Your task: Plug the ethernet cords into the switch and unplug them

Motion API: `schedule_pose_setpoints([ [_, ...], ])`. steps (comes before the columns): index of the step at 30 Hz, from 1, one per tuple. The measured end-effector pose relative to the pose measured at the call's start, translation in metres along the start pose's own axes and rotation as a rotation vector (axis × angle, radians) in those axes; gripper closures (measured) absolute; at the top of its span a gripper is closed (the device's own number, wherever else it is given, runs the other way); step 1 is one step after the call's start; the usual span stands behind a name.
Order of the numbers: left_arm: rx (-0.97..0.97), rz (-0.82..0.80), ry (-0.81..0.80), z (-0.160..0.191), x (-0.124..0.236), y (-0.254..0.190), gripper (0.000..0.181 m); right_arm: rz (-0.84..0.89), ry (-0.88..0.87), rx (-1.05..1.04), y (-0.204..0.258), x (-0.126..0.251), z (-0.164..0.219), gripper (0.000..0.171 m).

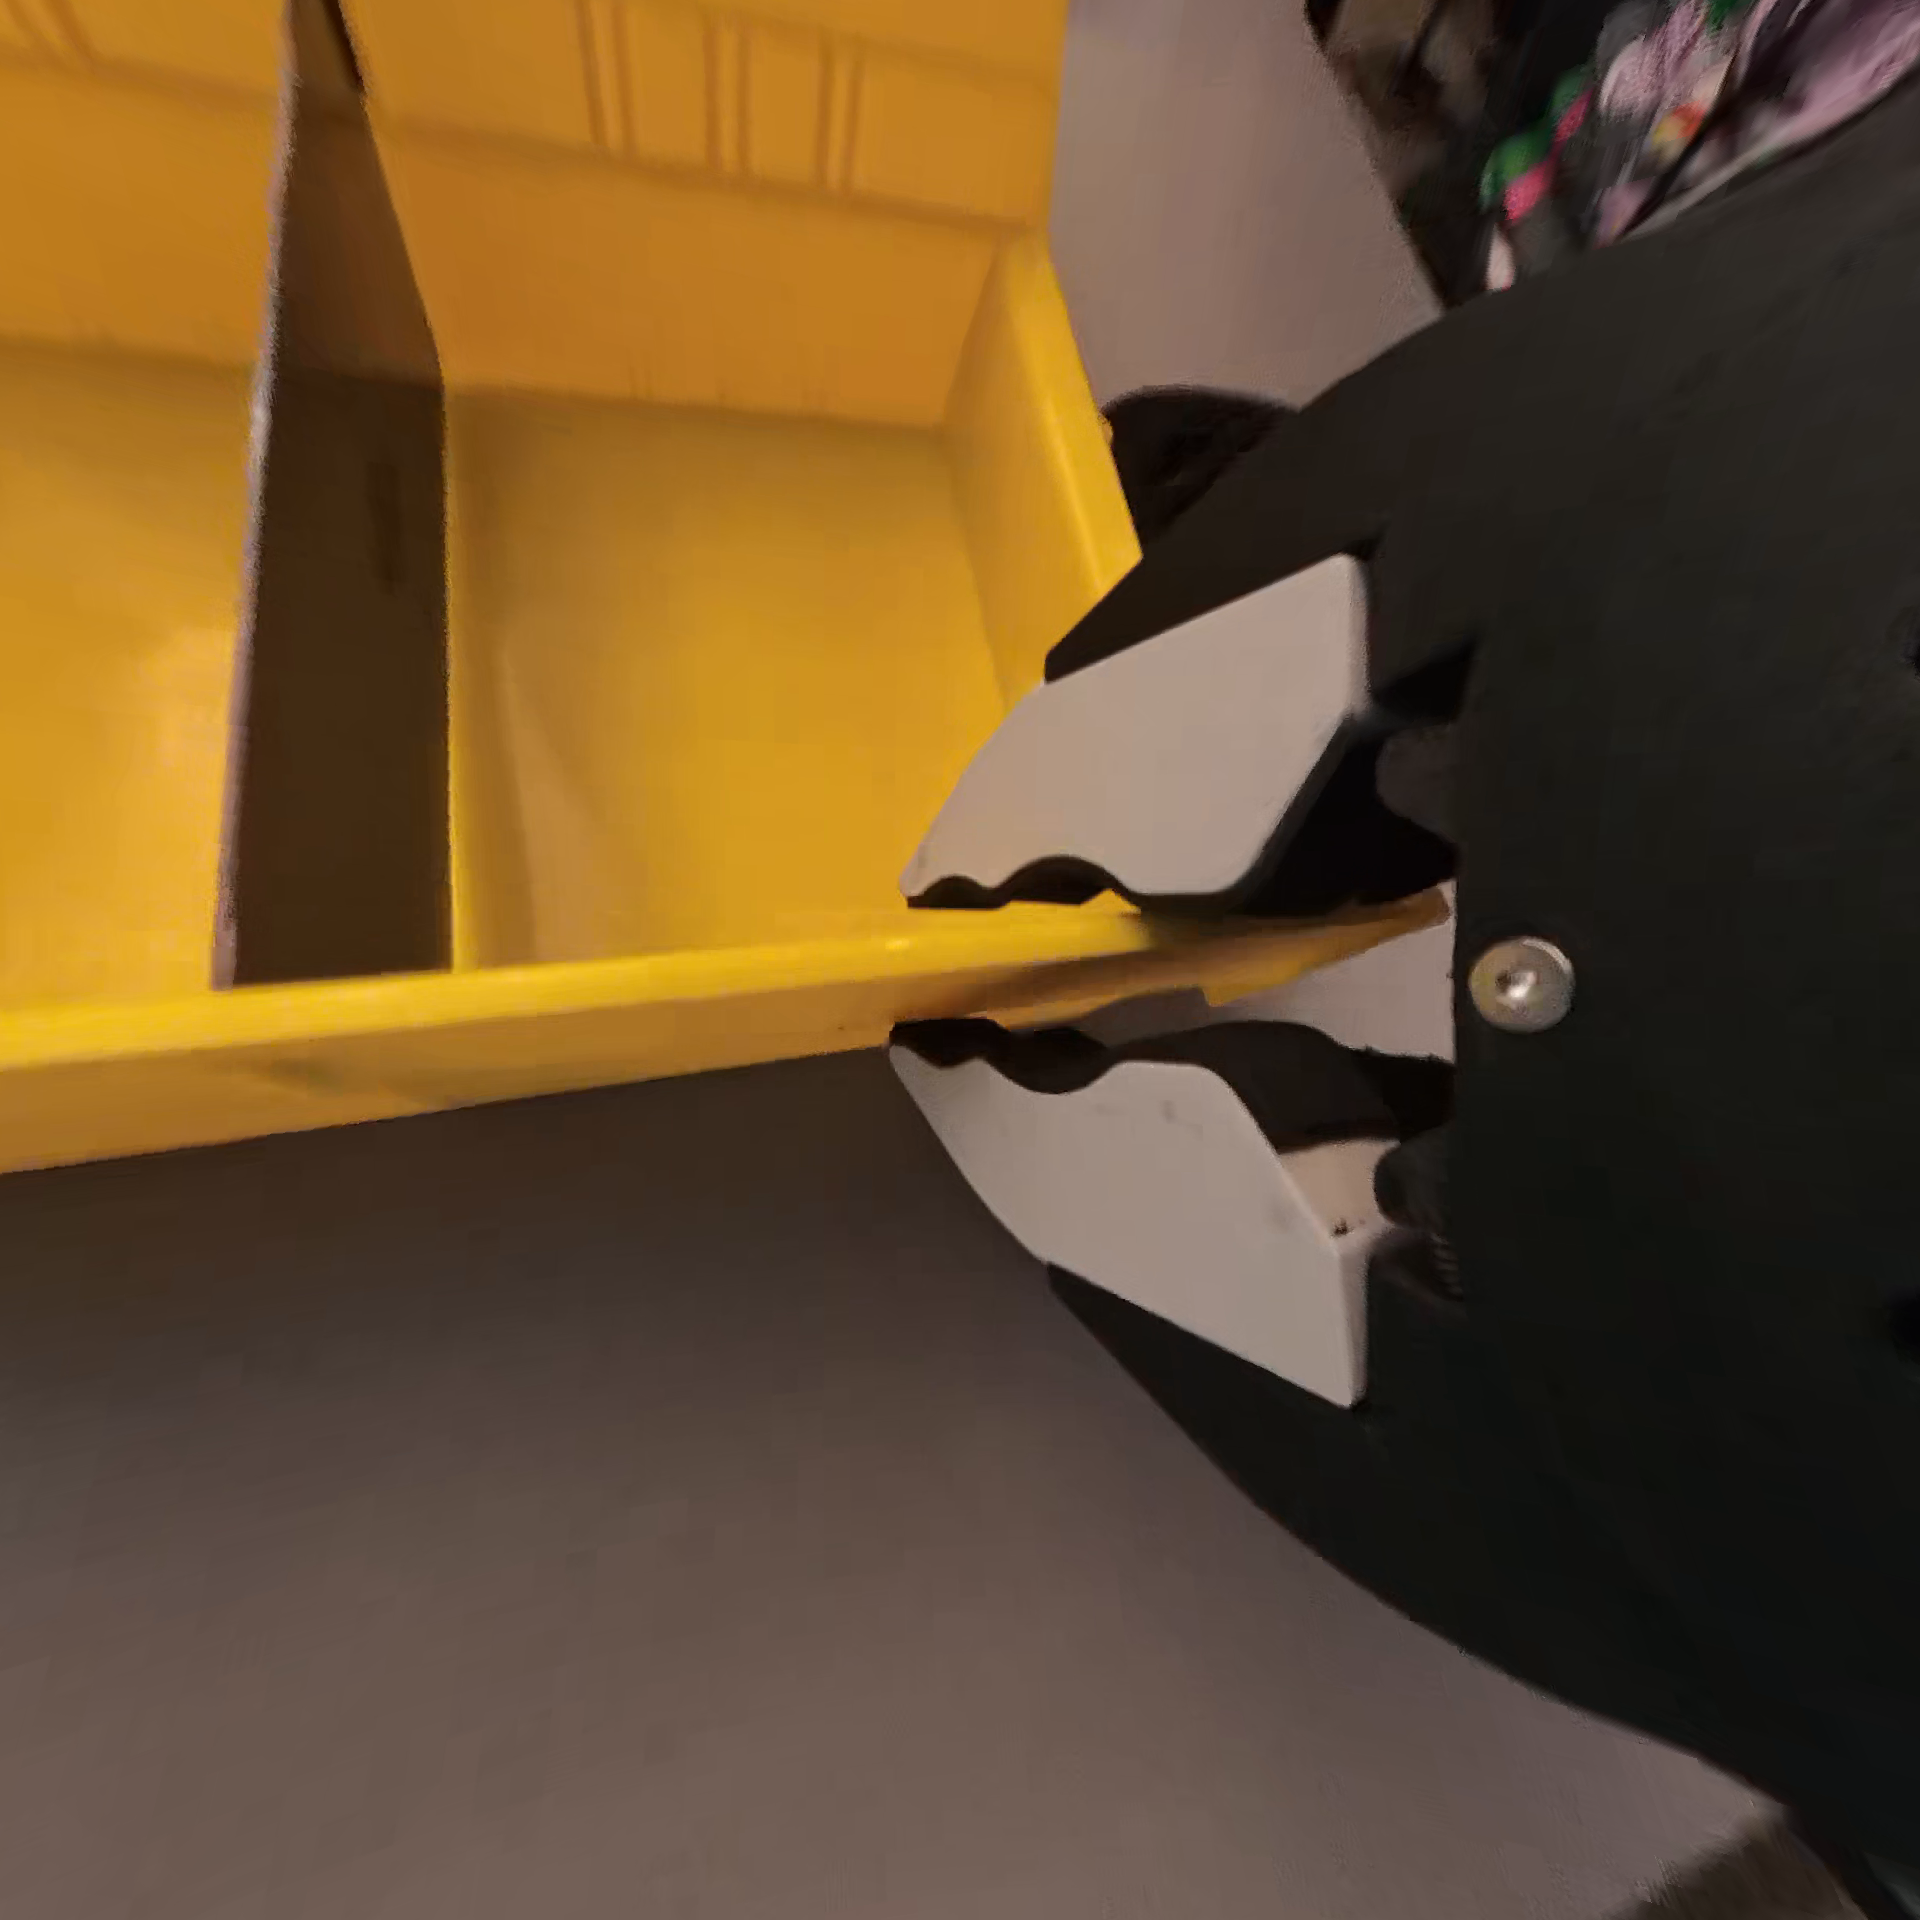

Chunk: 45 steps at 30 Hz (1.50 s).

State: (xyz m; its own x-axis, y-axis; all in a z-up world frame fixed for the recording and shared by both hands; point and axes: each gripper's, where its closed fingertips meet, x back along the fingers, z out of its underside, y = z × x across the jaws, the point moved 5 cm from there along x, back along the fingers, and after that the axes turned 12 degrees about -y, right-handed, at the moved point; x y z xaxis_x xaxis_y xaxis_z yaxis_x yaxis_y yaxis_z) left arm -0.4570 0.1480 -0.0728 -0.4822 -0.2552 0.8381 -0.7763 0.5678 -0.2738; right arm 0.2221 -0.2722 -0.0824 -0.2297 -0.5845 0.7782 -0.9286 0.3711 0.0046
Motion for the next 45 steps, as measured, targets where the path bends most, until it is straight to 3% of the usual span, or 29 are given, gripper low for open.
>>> schedule_pose_setpoints([
  [3, -0.147, -0.107, 0.057, -0.005, -0.008, -0.010, 0.172, 0.003, 0.001, 0.012, 0.010, 0.001, 0.001, 0.161],
  [9, -0.314, -0.089, 0.145, -0.020, -0.034, -0.064, 0.169, -0.018, 0.000, 0.046, 0.036, -0.003, -0.005, 0.161],
  [20, -0.500, -0.027, 0.327, -0.015, -0.062, -0.161, 0.150, -0.084, -0.003, 0.133, 0.096, -0.016, -0.022, 0.158],
  [24, -0.587, 0.024, 0.376, -0.006, -0.060, -0.174, 0.141, 0.021, -0.044, 0.173, 0.098, -0.010, -0.031, 0.142],
  [26, -0.603, 0.054, 0.380, -0.003, -0.054, -0.173, 0.144, 0.161, -0.127, 0.218, 0.102, 0.012, -0.043, 0.134],
  [29, -0.594, 0.106, 0.328, -0.006, -0.042, -0.171, 0.136, 0.296, -0.402, 0.385, 0.142, 0.064, -0.082, 0.129],
  [31, -0.582, 0.117, 0.285, -0.009, -0.033, -0.170, 0.136, 0.143, -0.653, 0.479, 0.202, 0.087, -0.113, 0.118],
  [33, -0.574, 0.118, 0.243, -0.012, -0.024, -0.168, 0.134, -0.212, -0.793, 0.504, 0.276, 0.093, -0.130, 0.104],
  [35, -0.575, 0.114, 0.206, -0.013, -0.015, -0.167, 0.134, -0.502, -0.666, 0.433, 0.333, 0.075, -0.140, 0.103],
  [37, -0.572, 0.106, 0.167, -0.015, -0.007, -0.166, 0.132, -0.621, -0.440, 0.363, 0.368, 0.039, -0.147, 0.103],
  [41, -0.565, 0.095, 0.101, -0.018, 0.008, -0.161, 0.132, -0.525, -0.117, 0.291, 0.387, -0.038, -0.154, 0.102],
  [45, -0.548, 0.071, 0.011, -0.025, 0.024, -0.155, 0.134, -0.450, 0.106, 0.210, 0.393, -0.080, -0.145, 0.107],
])
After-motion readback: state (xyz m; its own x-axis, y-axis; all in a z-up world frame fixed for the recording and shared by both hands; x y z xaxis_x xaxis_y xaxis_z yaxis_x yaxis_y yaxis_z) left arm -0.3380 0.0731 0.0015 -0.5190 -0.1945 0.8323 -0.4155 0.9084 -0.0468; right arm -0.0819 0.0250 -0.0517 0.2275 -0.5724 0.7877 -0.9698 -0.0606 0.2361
